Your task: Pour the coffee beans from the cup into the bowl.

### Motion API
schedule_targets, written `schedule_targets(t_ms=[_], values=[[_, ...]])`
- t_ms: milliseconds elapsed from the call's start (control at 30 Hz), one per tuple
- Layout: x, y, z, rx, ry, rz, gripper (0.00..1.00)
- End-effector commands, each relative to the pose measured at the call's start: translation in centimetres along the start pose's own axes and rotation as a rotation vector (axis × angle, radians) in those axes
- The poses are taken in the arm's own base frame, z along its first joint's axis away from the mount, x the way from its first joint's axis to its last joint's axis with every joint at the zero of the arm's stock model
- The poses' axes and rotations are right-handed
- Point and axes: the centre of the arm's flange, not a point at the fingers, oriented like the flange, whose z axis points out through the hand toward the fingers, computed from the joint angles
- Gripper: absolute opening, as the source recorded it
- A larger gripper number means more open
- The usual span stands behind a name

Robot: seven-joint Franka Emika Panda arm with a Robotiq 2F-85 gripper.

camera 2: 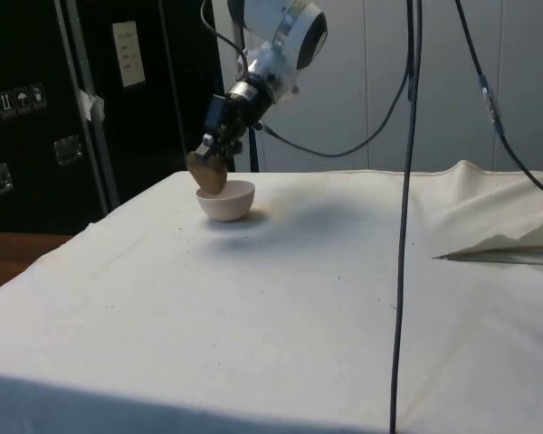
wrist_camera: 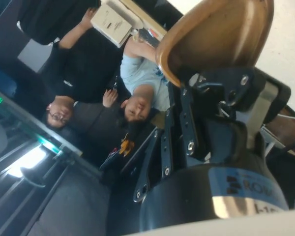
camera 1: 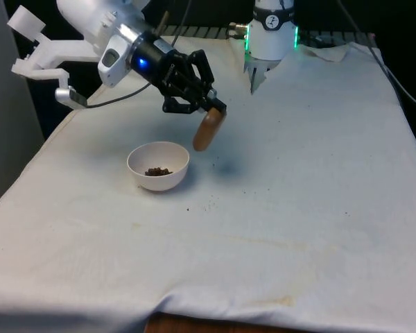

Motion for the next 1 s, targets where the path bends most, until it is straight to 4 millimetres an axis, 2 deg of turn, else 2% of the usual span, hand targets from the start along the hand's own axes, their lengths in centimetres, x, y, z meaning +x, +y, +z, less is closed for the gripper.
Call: schedule_targets(t_ms=[0, 967], values=[[-0.1, -0.2, 0.1, -0.025, 0.002, -0.003, 0.0], [-0.9, -1.2, 3.1, -0.174, -0.083, -0.074, 0.0]])
